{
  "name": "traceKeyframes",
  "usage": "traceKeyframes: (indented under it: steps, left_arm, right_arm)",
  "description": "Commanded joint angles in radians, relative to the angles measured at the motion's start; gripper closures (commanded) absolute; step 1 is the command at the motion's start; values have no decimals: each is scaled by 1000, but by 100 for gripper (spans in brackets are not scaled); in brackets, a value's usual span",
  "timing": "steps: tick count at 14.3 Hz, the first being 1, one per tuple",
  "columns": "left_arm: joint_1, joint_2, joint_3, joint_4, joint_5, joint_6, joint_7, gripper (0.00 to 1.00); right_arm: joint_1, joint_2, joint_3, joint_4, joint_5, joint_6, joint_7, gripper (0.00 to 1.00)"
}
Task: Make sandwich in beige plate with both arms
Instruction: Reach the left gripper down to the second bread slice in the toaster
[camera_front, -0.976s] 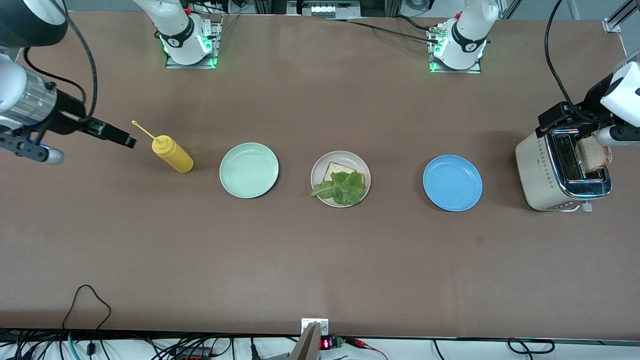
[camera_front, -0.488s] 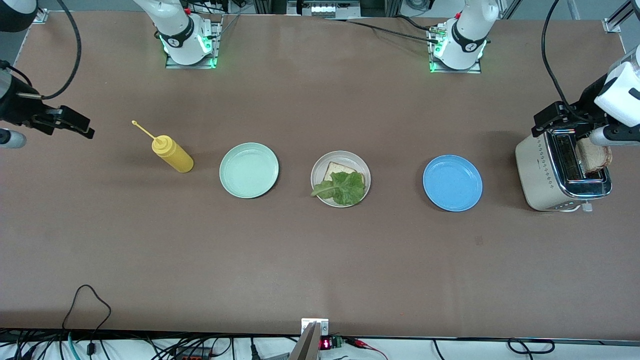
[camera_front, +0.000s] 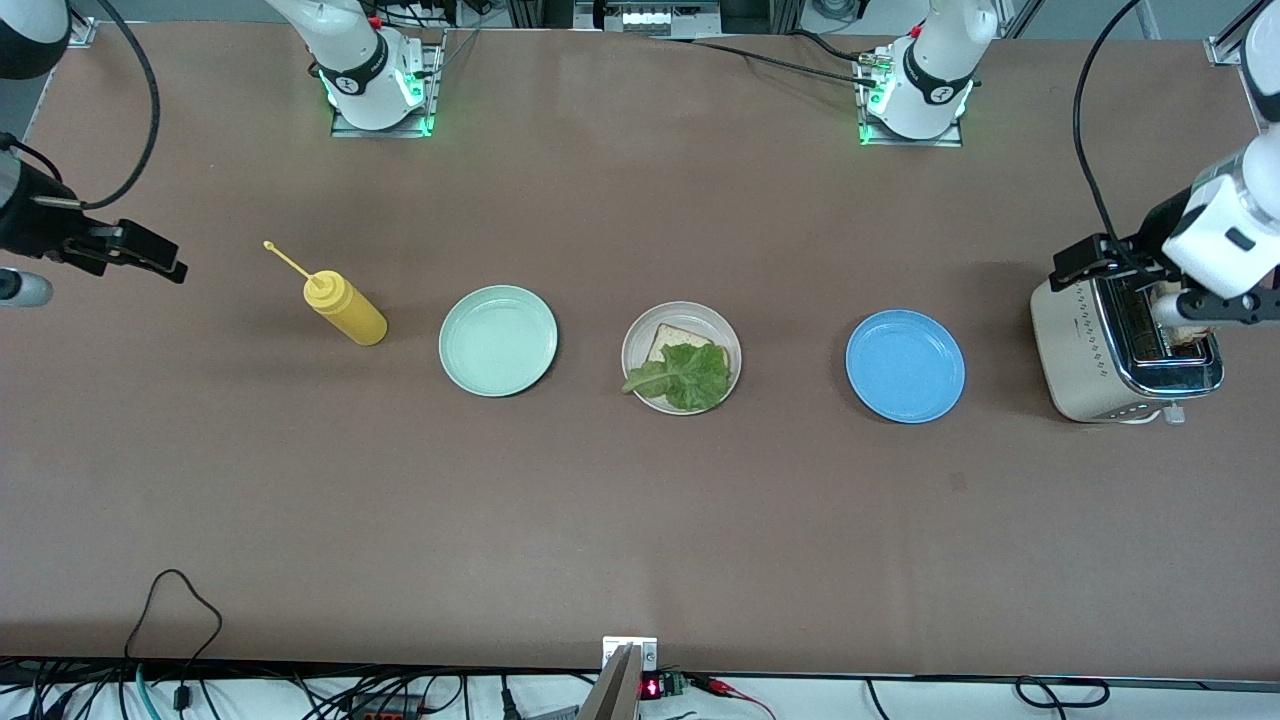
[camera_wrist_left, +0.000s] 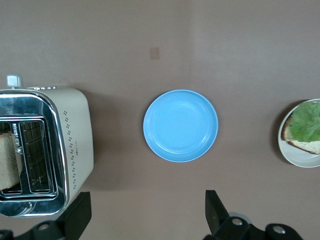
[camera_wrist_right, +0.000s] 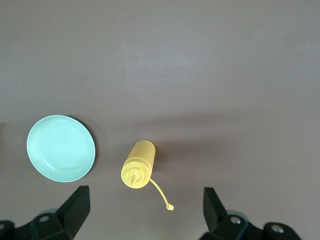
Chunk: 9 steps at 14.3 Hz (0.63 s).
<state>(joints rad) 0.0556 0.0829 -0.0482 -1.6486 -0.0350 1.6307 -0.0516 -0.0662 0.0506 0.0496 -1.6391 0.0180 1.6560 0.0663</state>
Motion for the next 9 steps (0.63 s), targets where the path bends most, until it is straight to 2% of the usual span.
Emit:
traceKeyframes:
  steps: [1,3,9]
  left_arm:
    - [41,78,13,62,59,-11,10,0]
    - [78,126,13,102,119,-12,15,0]
    - [246,222,11,110,115,44,50,0]
  right_arm:
    - [39,0,-24,2,-24,-13,-3,0]
    - [34,3,-22,4,-36,-13,1,0]
    - [32,5,-22,5,-36,-19,6,0]
